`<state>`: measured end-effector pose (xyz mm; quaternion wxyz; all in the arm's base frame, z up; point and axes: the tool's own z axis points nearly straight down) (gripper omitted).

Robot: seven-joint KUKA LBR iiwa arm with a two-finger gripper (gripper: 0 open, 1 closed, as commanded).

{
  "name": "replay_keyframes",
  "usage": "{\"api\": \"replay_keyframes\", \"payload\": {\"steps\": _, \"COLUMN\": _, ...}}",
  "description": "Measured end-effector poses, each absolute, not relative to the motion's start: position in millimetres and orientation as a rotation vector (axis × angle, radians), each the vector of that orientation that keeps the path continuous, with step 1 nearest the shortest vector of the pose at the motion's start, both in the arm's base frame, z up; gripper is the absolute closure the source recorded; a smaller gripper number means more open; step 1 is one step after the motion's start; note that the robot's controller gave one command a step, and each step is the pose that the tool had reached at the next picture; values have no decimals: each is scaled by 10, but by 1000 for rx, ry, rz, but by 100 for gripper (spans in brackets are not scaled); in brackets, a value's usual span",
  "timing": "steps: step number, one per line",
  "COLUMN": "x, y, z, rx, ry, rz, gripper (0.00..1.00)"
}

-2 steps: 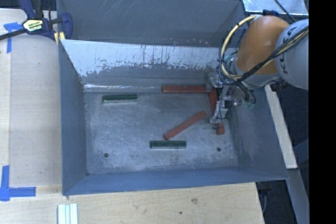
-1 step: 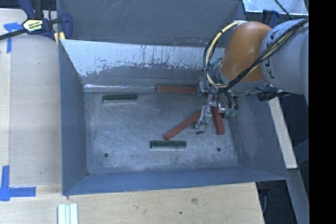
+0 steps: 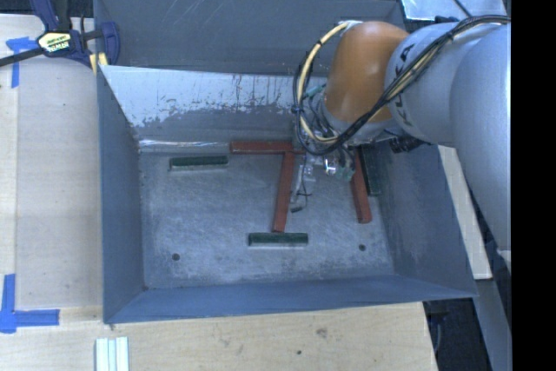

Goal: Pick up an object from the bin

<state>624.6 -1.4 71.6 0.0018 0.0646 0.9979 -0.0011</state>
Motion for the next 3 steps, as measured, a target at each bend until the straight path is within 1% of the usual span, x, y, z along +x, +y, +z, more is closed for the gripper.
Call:
{"api": "replay_keyframes", "payload": {"steps": 1, "x": 6258, "y": 10, "z": 714, "rx": 199, "ry": 3135, "rz": -3, "gripper": 0}}
{"api": "replay_keyframes", "payload": {"steps": 2, "x": 6001, "y": 392, "z": 761, "rx": 228, "ry": 3128, "rz": -1, "gripper": 0}}
{"api": "replay_keyframes", "payload": {"steps": 3, "x": 5836, "y": 764, "z": 774, "rx": -321, "ry": 3120, "rz": -1, "gripper": 0}}
